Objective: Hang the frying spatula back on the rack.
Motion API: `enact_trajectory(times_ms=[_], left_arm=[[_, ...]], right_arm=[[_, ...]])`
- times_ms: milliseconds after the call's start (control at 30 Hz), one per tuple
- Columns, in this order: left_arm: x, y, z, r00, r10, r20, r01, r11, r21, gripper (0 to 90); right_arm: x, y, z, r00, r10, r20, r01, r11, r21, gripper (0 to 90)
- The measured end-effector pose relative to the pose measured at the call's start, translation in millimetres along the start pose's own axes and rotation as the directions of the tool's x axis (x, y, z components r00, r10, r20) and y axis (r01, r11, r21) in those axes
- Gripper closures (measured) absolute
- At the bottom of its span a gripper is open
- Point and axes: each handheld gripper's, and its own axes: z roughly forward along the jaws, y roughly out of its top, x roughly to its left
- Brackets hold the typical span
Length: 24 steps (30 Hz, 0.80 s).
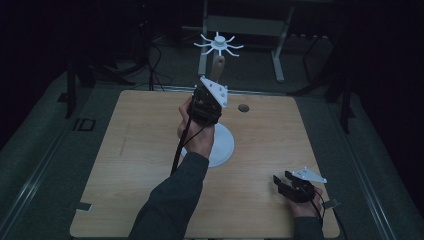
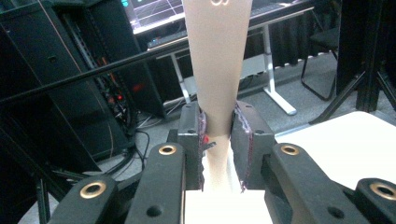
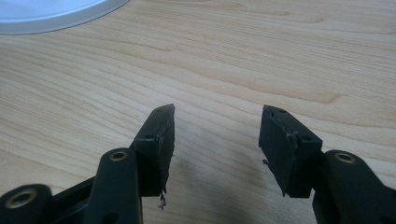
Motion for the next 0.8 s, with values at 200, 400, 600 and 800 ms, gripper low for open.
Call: enact_trajectory(times_ms=[200,400,600,800], left_arm=[[1.3,2.7,0.9,1.0000,-0.002,-0.004,0.002,1.0000,0.005,74.8],[3.0,1.4,6.5,1.0000,-0.002,-0.004,0.002,0.9997,0.026,74.8],[4.0,-0.7,6.6,1.0000,0.002,-0.003,-0.001,0.9997,0.024,74.7],[3.9,-1.9,5.8,1.0000,0.004,0.005,-0.004,0.9998,0.021,74.6]], right_arm=[[-0.1,0.0,-0.1,1.0000,0.001,0.000,-0.001,1.000,0.001,45.5],[-0.1,0.0,-0.1,1.0000,0.000,0.000,0.000,1.000,0.000,45.4],[0.0,0.0,0.0,1.0000,-0.001,0.000,0.001,1.000,0.000,45.4],[0.3,-0.2,-0.3,1.0000,-0.004,0.003,0.004,1.000,-0.002,45.3]])
